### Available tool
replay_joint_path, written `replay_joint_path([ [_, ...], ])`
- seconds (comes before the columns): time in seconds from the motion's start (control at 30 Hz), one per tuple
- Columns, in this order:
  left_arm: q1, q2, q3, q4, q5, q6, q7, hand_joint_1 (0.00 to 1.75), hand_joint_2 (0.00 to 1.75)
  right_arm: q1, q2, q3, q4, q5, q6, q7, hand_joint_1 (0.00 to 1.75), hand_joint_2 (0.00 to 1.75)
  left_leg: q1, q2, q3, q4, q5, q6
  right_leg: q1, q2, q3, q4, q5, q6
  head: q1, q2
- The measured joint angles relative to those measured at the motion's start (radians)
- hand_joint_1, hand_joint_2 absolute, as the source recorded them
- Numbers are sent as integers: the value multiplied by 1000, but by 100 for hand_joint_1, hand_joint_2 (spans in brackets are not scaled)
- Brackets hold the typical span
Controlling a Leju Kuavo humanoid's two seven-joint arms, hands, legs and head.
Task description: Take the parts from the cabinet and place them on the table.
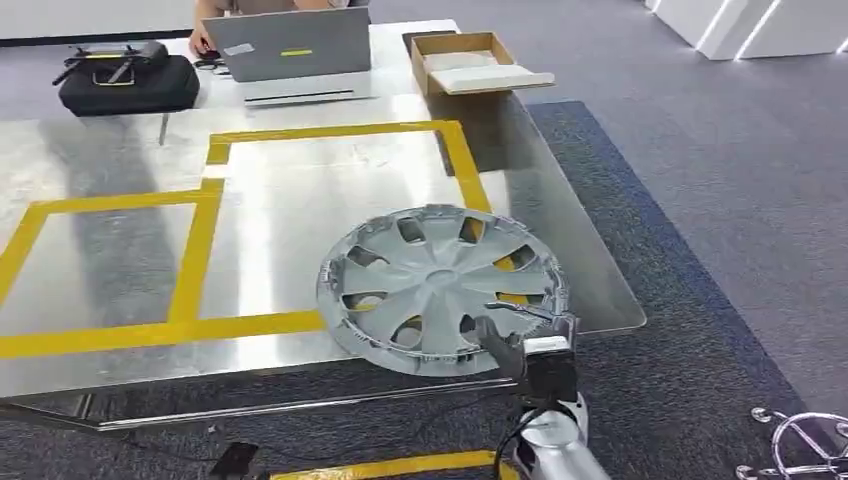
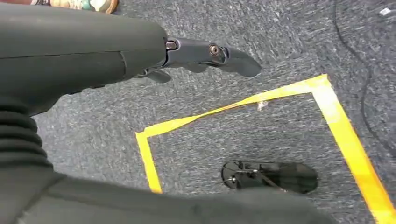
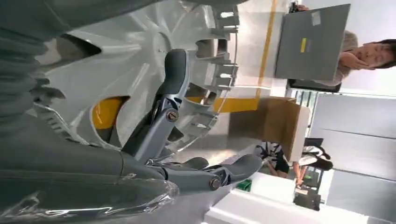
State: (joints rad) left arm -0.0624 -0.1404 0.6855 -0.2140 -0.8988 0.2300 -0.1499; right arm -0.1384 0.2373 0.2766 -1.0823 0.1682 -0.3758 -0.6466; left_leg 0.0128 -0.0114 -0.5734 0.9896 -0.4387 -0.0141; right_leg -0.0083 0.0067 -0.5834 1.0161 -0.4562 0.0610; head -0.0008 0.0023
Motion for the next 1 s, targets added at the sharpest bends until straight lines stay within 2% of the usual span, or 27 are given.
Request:
replay_joint_path([
  [0.03, -1, 0, 2, 0, 0, -1, -2, 0, 0, 2, 0, 0, -4, 0, 0, 0, 0, 175, -1, -1, -2, 1, 1, -6, -1, 6, 5, -1, 5, -15, -3, 0],
  [0.13, -2, 1, 2, 0, 0, -5, -5, 0, 0, 11, 0, 0, -12, -1, -2, 0, 0, 175, 5, 0, -1, -8, 9, -23, 6, 8, -2, 1, 9, -35, -4, 0],
  [0.17, -4, 1, 2, 0, 0, -5, -5, 0, 0, 12, 0, 0, -17, -1, -2, 0, 0, 175, 7, 1, -3, -4, 1, -28, -1, 6, 0, -5, 14, -45, -3, 0],
  [0.2, -5, 1, 2, 0, 0, -5, -7, 0, 0, 11, 0, 0, -21, 0, -2, 0, 0, 175, 4, 2, -16, 26, -24, -30, 0, 6, 0, -5, 14, -51, -8, 0],
  [0.27, -6, 1, 2, 0, 0, -10, -13, 0, 0, 13, 0, 0, -22, 0, -3, 0, 0, 175, 4, 2, -88, 180, -105, -35, 2, 3, -2, -5, 14, -58, -14, 0],
  [0.3, -5, 0, 2, 0, -1, -10, -14, 0, 0, 15, 0, 0, -22, 0, -3, 0, 0, 175, 4, 2, -126, 261, -135, -35, 4, 3, -3, -5, 13, -60, -14, 0],
  [0.33, -4, 0, 2, 0, -2, -10, -14, 0, 0, 17, 0, 0, -22, 0, -3, 0, 0, 175, 4, 2, -153, 313, -148, -34, 6, 3, -3, -5, 13, -60, -14, 0],
  [0.37, -3, -1, 2, 0, -5, -10, -13, 0, 0, 18, 0, 0, -22, 0, -3, 0, 0, 175, 4, 2, -157, 321, -138, -33, 7, 4, -3, -5, 13, -60, -13, 0],
  [0.4, -4, 0, 2, 0, -11, -10, -12, 0, 0, 18, 0, 0, -22, 0, -3, 0, 0, 175, 3, 2, -142, 285, -105, -30, 8, 5, -3, -4, 13, -60, -14, 0],
  [0.43, -5, 0, 2, 0, -12, -10, -11, 0, 0, 18, 0, 0, -22, 0, -3, 0, 0, 175, 3, 2, -106, 211, -57, -26, 8, 6, -2, -4, 14, -59, -14, 0],
  [0.47, -6, 0, 2, 0, -13, -10, -11, 0, 0, 18, 0, 0, -23, 0, -3, 0, 0, 175, 2, 2, -56, 113, -9, -21, 8, 7, 0, -4, 14, -58, -14, 0],
  [0.5, -8, 0, 2, 0, -13, -10, -11, 0, 0, 18, 0, 0, -23, 0, -3, 0, 0, 175, 3, 3, -14, 35, 14, -17, 9, 6, 2, -4, 13, -55, -14, 0],
  [0.53, -12, -2, 2, 0, -13, -10, -11, 0, 0, 17, 0, 0, -24, 0, -3, 0, 0, 175, 0, 1, 0, -5, -4, -17, 17, 7, -4, 3, 10, -47, -14, 0],
  [0.63, -13, -4, 2, 0, -13, -11, -11, 0, 0, 17, 0, 0, -27, 0, -3, 0, 0, 175, -4, 0, -8, 4, -1, -2, 12, 6, -4, -7, 17, -31, -12, 0],
  [0.67, -12, -4, 3, 0, -12, -13, -11, 0, 0, 17, 0, 0, -29, 0, -4, 0, 0, 175, 2, 1, -4, -4, 5, 6, 12, 6, -5, -5, 14, -24, -15, 0],
  [0.7, -13, -3, 3, 0, -12, -14, -11, 0, 0, 17, -2, 0, -30, 0, -4, -1, 0, 175, 4, 1, -4, -4, 6, 10, 12, 3, -19, 15, -3, -17, -9, 0],
  [0.73, -15, -3, 3, 0, -12, -15, -11, 0, 0, 16, -2, 0, -31, 0, -4, -1, 0, 175, 4, 1, -4, -4, 5, 15, 10, 1, -45, 74, -39, -10, -3, 0],
  [0.8, -15, -5, 3, 0, -15, -23, -11, 0, 0, 17, -3, 0, -31, 0, -4, -1, 0, 175, 3, 4, -5, -3, 8, 19, 8, 1, -125, 246, -116, -4, -3, 0],
  [0.83, -14, -5, 2, 0, -16, -25, -11, 0, 0, 19, -4, 0, -31, 0, -4, 0, 0, 175, 3, 5, -5, -3, 8, 19, 8, 1, -154, 306, -136, -2, -4, 0],
  [0.87, -13, -5, 2, 0, -16, -26, -11, 0, 0, 20, -4, 0, -31, 0, -4, 0, 0, 175, 3, 5, -5, -3, 8, 19, 7, 1, -160, 316, -129, -1, -3, 0],
  [0.9, -13, -5, 2, 0, -16, -27, -11, 0, 0, 20, -4, 0, -31, 0, -4, 0, 0, 175, 4, 5, -4, -2, 9, 18, 6, 1, -141, 279, -100, -1, -3, 0],
  [0.93, -14, -5, 2, 0, -16, -28, -11, 0, 0, 19, -4, 0, -31, 0, -3, 0, 0, 175, 4, 4, -4, -2, 9, 17, 4, 1, -105, 210, -62, -2, -4, 0],
  [0.97, -15, -7, 2, 0, -16, -28, -11, 0, 0, 17, -4, 0, -31, 0, -3, 0, 0, 175, 6, 3, -3, -1, 9, 15, 2, 0, -48, 102, -14, -3, -4, 0],
  [1.0, -16, -6, 2, 0, -17, -28, -11, 0, 0, 16, -4, 0, -32, 0, -3, 0, 0, 175, 4, 2, -3, -1, 6, 8, -1, 0, -4, 22, 9, -1, -3, 0],
])
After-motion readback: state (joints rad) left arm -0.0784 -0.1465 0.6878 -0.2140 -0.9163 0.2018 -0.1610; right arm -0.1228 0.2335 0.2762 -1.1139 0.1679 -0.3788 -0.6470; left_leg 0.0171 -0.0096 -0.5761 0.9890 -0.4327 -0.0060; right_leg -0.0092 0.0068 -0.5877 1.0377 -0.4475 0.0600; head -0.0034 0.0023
